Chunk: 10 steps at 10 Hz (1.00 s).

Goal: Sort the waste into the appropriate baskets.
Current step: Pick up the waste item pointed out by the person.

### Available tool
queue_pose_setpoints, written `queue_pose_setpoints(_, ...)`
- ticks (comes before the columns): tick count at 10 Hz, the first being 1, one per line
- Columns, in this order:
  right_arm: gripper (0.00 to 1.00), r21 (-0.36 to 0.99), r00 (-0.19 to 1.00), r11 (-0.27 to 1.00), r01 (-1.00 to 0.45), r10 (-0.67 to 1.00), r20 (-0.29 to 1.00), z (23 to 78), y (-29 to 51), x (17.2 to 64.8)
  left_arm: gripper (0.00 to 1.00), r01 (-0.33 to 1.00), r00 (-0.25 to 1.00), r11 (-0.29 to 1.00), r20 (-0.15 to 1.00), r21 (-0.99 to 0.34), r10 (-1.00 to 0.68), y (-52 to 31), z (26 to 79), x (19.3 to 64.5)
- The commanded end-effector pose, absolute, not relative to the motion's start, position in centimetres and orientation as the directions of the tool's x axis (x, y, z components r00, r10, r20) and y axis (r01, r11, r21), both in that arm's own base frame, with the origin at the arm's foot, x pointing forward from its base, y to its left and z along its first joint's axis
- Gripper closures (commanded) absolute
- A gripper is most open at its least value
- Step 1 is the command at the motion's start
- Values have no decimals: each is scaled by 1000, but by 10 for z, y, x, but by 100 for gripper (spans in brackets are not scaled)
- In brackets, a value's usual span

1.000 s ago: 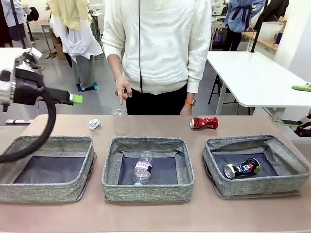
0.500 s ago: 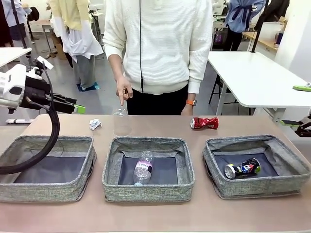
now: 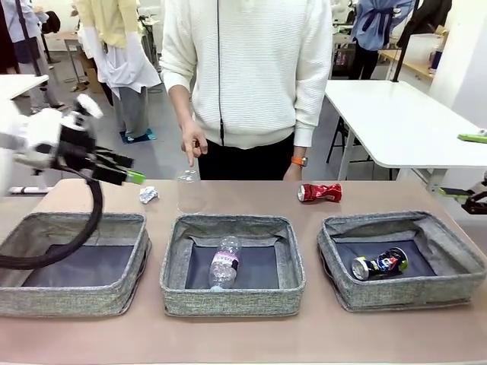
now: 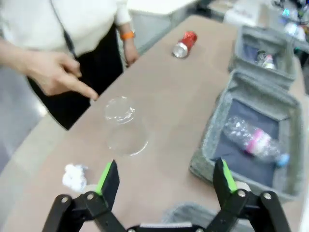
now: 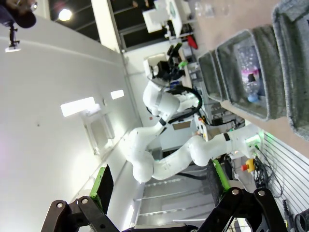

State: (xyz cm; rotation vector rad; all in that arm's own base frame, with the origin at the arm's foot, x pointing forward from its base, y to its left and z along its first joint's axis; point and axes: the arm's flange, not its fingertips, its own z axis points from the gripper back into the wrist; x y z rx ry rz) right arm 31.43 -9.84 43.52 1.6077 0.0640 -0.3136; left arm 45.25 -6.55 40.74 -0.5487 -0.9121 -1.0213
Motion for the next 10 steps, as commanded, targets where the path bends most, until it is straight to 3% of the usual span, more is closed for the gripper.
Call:
queue_pose_setpoints(1, 0, 966, 956, -70, 250, -139, -258, 442, -101, 315, 0, 941, 95, 321, 831, 104, -548, -66, 366, 515)
queue_pose_setpoints(4, 0, 966, 956, -70, 250, -139, -258, 442, -101, 315, 0, 952, 145, 303, 803, 46, -579, -78, 326, 558)
queue_pose_setpoints(10, 0, 966, 956, -70, 250, -139, -258, 442, -101, 315, 0, 961, 169, 276, 787, 2, -594, -125, 312, 596)
